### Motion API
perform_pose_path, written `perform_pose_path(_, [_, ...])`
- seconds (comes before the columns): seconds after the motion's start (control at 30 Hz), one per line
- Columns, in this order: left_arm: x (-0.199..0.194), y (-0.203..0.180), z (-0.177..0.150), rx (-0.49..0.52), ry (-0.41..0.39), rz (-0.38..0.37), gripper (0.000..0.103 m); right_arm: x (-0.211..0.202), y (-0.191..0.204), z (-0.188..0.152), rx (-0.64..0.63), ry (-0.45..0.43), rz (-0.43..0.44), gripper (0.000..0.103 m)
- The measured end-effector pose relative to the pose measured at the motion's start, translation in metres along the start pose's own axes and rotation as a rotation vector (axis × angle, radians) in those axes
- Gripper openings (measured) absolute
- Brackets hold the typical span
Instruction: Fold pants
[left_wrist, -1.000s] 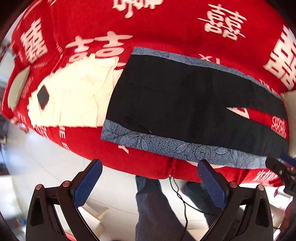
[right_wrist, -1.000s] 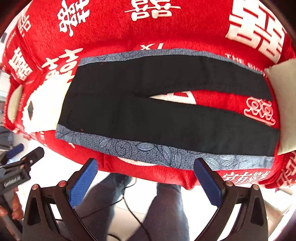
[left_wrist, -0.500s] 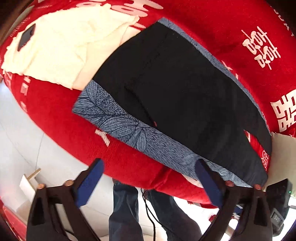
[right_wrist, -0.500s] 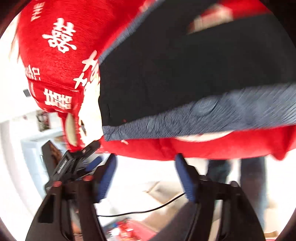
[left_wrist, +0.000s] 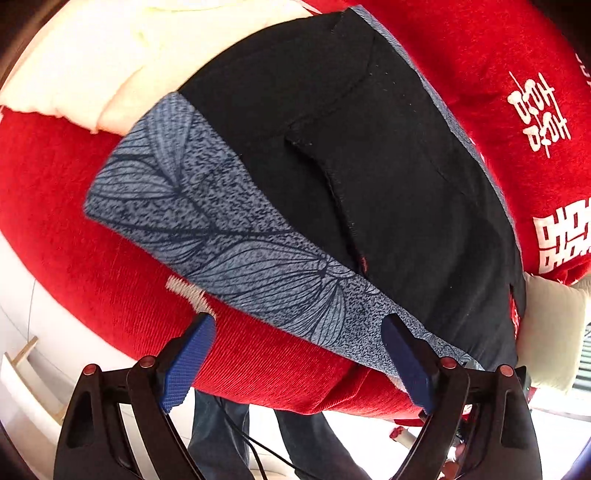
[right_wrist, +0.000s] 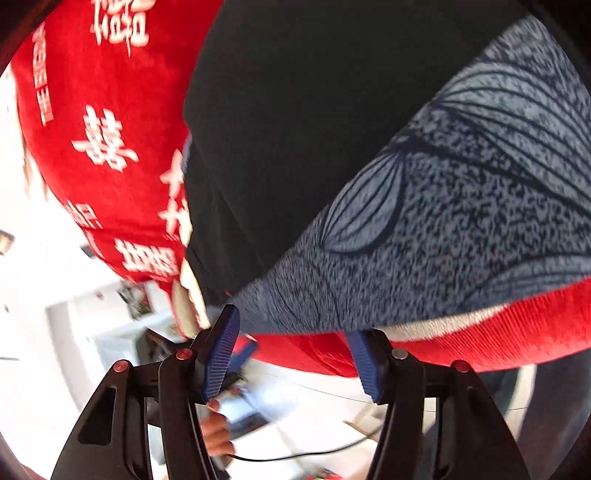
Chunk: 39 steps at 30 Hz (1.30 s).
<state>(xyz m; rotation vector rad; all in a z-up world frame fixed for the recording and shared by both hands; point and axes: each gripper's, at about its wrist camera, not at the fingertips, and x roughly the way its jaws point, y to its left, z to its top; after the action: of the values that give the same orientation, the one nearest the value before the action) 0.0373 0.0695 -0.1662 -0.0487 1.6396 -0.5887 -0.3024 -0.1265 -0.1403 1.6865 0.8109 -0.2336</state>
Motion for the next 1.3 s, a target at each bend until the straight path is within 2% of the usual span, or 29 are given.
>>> perform_pose_path(0.07, [0.003,-0.005,0.001,0.018,0.006,-0.009,0.096,0.000,-0.003,0.002,0.028,-0.018,0.037,0.063])
perform_pose_path(0.1, [0.005,-0.007,0.003,0.023,0.007,-0.006,0.096,0.002,-0.004,0.003,0.042,-0.024,0.046,0.059])
perform_pose_path(0.17, [0.004,-0.007,0.004,0.030,0.006,-0.007,0.096,0.000,-0.007,0.004,0.077,-0.039,0.063,0.034])
perform_pose_path(0.2, [0.005,-0.008,0.004,0.025,0.010,-0.017,0.096,-0.001,-0.007,0.005,0.091,-0.046,0.068,0.013])
perform_pose_path(0.23, [0.004,-0.008,0.002,0.018,0.012,-0.025,0.096,-0.003,-0.006,0.005,0.104,-0.050,0.070,0.008])
perform_pose_path(0.37, [0.002,-0.007,0.008,-0.032,0.003,-0.089,0.096,-0.018,0.013,0.005,0.062,-0.044,0.110,0.007])
perform_pose_path(0.5, [-0.008,-0.007,0.019,-0.066,-0.041,-0.150,0.096,-0.033,0.035,0.006,0.019,-0.033,0.143,0.007])
perform_pose_path(0.6, [-0.018,-0.004,0.030,-0.111,-0.094,-0.164,0.095,-0.035,0.046,0.007,0.006,-0.021,0.134,0.007])
perform_pose_path(0.63, [-0.020,-0.004,0.033,-0.115,-0.110,-0.161,0.083,-0.036,0.049,0.008,-0.004,-0.017,0.123,0.007])
perform_pose_path(0.67, [-0.022,-0.007,0.036,-0.109,-0.117,-0.155,0.057,-0.036,0.051,0.009,-0.017,-0.011,0.105,0.007])
perform_pose_path(0.73, [-0.019,-0.010,0.040,-0.092,-0.101,-0.149,0.035,-0.037,0.055,0.009,-0.037,-0.003,0.067,0.007])
perform_pose_path(0.8, [-0.026,-0.015,0.044,-0.083,-0.110,-0.131,0.024,-0.036,0.062,0.014,-0.055,-0.005,0.033,0.007])
perform_pose_path(0.93, [-0.058,-0.038,0.060,-0.073,-0.158,-0.151,0.022,-0.047,0.094,0.037,-0.129,-0.014,-0.002,0.007])
perform_pose_path(1.07, [-0.078,-0.080,0.100,-0.041,-0.205,-0.154,0.022,-0.054,0.143,0.079,-0.246,0.016,-0.016,0.007])
perform_pose_path(1.2, [-0.069,-0.117,0.154,0.003,-0.245,-0.124,0.022,-0.045,0.184,0.143,-0.340,0.049,-0.056,0.007])
perform_pose_path(1.3, [-0.042,-0.137,0.198,0.015,-0.256,-0.075,0.022,-0.024,0.199,0.196,-0.366,0.081,-0.100,0.007])
